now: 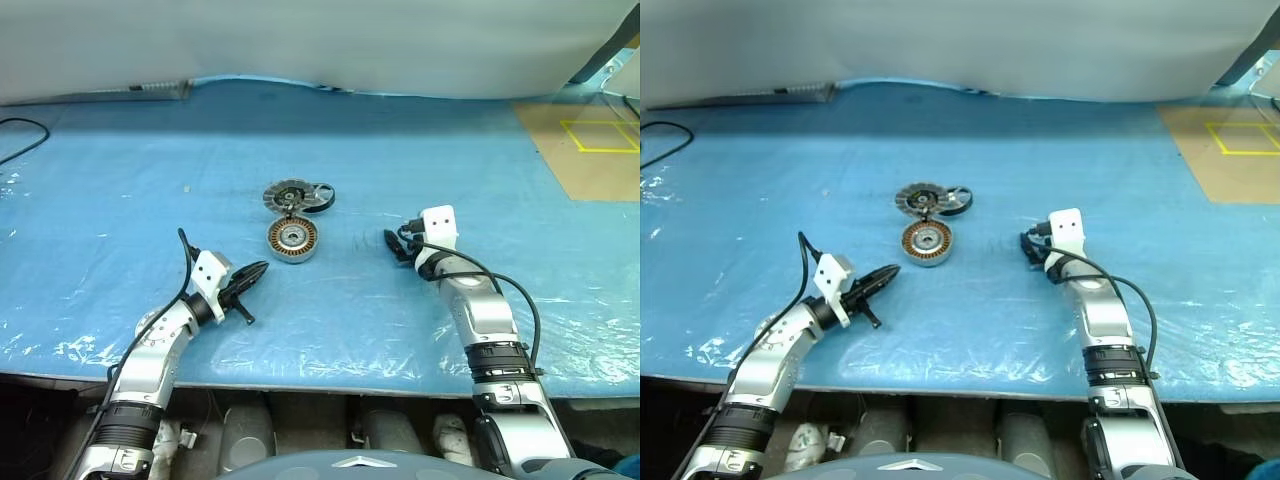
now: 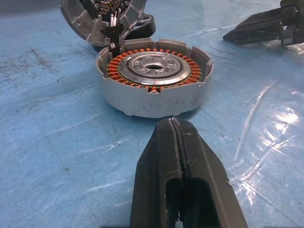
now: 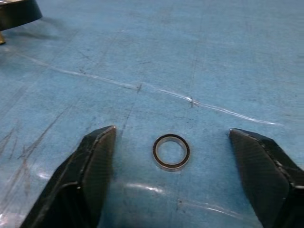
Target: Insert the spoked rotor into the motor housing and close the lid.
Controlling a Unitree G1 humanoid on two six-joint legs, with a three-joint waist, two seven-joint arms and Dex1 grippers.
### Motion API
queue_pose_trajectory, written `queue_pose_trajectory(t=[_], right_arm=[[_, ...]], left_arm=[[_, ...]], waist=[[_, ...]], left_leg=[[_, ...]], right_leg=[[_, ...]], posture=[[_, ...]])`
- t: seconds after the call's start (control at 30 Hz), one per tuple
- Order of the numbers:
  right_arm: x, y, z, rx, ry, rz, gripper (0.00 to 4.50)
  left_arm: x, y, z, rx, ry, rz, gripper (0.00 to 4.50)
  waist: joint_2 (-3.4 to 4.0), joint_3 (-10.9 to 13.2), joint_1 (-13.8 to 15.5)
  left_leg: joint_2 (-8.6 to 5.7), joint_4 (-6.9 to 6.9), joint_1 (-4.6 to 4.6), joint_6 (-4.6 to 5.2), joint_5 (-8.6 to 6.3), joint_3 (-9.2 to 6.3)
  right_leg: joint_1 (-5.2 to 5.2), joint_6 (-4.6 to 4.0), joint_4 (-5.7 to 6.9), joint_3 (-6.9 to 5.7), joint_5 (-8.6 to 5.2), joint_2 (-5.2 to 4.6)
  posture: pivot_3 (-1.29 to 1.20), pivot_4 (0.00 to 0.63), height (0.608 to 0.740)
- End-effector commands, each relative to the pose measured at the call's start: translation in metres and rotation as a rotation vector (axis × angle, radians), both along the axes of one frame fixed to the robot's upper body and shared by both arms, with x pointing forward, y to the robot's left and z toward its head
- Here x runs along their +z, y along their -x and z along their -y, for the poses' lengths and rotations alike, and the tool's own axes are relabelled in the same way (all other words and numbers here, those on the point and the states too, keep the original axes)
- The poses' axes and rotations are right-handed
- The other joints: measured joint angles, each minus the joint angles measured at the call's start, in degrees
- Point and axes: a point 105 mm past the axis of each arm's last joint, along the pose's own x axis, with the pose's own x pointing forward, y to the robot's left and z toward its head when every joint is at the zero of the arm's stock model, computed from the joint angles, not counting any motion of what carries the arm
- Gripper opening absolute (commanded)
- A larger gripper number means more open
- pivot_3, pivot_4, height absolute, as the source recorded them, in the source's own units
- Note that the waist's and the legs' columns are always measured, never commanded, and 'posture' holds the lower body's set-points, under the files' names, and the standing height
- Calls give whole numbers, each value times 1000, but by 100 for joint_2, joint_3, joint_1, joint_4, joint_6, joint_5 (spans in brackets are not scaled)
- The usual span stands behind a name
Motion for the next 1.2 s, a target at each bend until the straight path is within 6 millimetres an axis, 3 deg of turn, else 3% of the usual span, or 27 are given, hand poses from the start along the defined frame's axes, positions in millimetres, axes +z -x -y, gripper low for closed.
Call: queue_pose_trajectory(t=[0.03,0.23,0.27,0.4,0.6,0.8,0.97,1.2], right_arm=[[-7,1,1,-6,15,-21,2893],[-18,11,-2,42,93,-33,658],[-19,12,-3,53,101,-32,537],[-8,18,-22,158,75,1,541],[27,32,-73,436,110,118,541],[49,39,-110,580,73,153,541],[59,32,-135,622,47,153,541],[59,17,-165,624,-12,107,541]], left_arm=[[5,0,-2,-3,-8,32,0],[1,0,-5,2,-14,29,0],[1,0,-5,2,-13,29,0],[0,-1,-3,-2,-13,33,0],[5,-4,2,-3,-2,54,0],[15,-4,5,1,86,97,0],[9,0,6,4,91,87,0],[6,2,6,8,94,84,0]], waist=[[0,0,-3],[0,-4,-2],[-1,-5,1],[-1,-5,-3],[0,-4,-20],[0,-4,-7],[0,-4,-25],[0,-4,-81]], left_leg=[[0,0,2,0,0,0],[0,5,9,0,0,1],[-1,5,9,0,0,1],[0,4,12,0,0,1],[1,2,8,1,0,1],[0,3,5,1,0,1],[2,0,4,0,0,1],[1,-1,1,0,0,1]], right_leg=[[0,0,3,1,0,0],[4,0,10,4,0,0],[5,0,9,4,-1,0],[7,0,9,4,-1,0],[2,0,9,4,-1,1],[2,0,6,4,-1,-1],[-2,-1,7,4,-1,1],[-3,-1,7,3,-1,0]], posture=[[0,150,740],[0,150,740],[0,150,740],[0,150,740],[0,150,740],[0,150,740],[0,150,740],[0,150,740]])
